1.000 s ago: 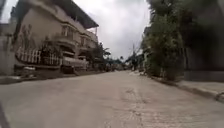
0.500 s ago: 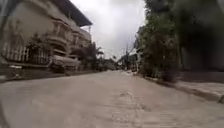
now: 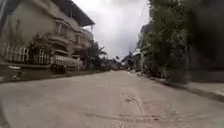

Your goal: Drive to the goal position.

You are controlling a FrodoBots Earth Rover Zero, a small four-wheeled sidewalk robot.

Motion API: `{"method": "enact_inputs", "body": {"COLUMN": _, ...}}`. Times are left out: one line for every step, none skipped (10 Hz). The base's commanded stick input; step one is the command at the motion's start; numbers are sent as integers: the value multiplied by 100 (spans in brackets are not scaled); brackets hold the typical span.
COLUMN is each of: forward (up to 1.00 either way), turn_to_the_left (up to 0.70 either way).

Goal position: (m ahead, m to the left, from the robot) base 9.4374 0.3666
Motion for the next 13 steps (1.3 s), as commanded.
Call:
{"method": "enact_inputs", "body": {"forward": 70, "turn_to_the_left": 7}}
{"method": "enact_inputs", "body": {"forward": 70, "turn_to_the_left": 7}}
{"method": "enact_inputs", "body": {"forward": 70, "turn_to_the_left": -8}}
{"method": "enact_inputs", "body": {"forward": 70, "turn_to_the_left": -28}}
{"method": "enact_inputs", "body": {"forward": 70, "turn_to_the_left": -28}}
{"method": "enact_inputs", "body": {"forward": 70, "turn_to_the_left": -28}}
{"method": "enact_inputs", "body": {"forward": 70, "turn_to_the_left": -28}}
{"method": "enact_inputs", "body": {"forward": 70, "turn_to_the_left": -28}}
{"method": "enact_inputs", "body": {"forward": 70, "turn_to_the_left": -28}}
{"method": "enact_inputs", "body": {"forward": 70, "turn_to_the_left": -28}}
{"method": "enact_inputs", "body": {"forward": 70, "turn_to_the_left": -28}}
{"method": "enact_inputs", "body": {"forward": 70, "turn_to_the_left": -28}}
{"method": "enact_inputs", "body": {"forward": 70, "turn_to_the_left": -28}}
